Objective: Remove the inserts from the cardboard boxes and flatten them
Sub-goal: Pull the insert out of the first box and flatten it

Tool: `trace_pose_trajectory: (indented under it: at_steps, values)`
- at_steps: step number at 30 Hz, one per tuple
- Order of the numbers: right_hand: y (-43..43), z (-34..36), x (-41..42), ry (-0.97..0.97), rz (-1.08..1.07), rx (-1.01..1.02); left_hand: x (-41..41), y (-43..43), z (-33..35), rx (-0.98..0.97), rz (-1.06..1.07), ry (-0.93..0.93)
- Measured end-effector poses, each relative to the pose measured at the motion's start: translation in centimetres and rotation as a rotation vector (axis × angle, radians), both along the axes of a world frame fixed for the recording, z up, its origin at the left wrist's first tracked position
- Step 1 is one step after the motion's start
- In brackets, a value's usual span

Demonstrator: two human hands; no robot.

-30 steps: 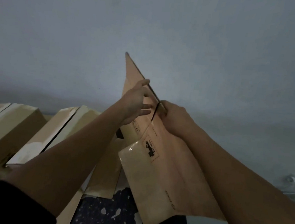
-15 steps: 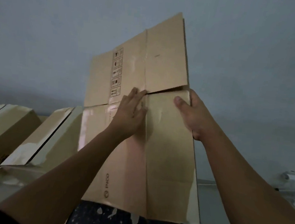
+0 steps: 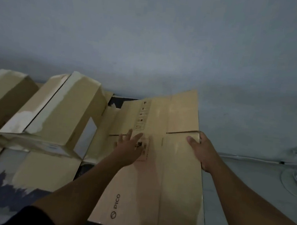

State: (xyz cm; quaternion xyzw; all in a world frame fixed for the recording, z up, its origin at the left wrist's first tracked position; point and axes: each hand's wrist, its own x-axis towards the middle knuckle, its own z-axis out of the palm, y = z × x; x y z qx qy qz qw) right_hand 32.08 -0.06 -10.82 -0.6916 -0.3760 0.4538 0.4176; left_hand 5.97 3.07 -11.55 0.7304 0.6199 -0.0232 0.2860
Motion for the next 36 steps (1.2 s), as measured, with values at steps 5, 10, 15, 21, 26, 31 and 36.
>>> trace_pose_trajectory:
  at_steps: [5, 10, 15, 21, 26, 31, 36]
  values:
    - [-0.2, -4.0, -0.8, -0.262, 0.103, -0.187, -0.9, -1.7, -4.9, -0.233, 0.043, 0.078]
    - [-1.1, -6.6, -2.7, -0.665, 0.159, -0.321, -2.2, -2.8, -7.7, -0.281, 0.097, 0.113]
    - [-1.8, -9.9, -5.4, -0.812, 0.538, -0.547, -3.9, -2.8, -8.7, -0.126, 0.327, 0.145]
    - [-2.7, -10.8, -6.2, -0.831, 0.548, -0.6, -5.2, -1.3, -9.2, -0.189, 0.523, 0.08]
    - [-2.7, -11.0, -6.4, -0.831, 0.502, -0.605, -6.9, 1.8, -8.7, -0.218, 0.6, 0.034]
    - [-2.6, -11.1, -6.6, -0.858, 0.442, -0.595, -9.1, 3.2, -7.5, -0.144, 0.52, -0.076]
    - [-2.5, -10.6, -7.2, -0.83, 0.276, -0.605, -8.2, 3.4, -4.7, -0.02, 0.464, -0.194]
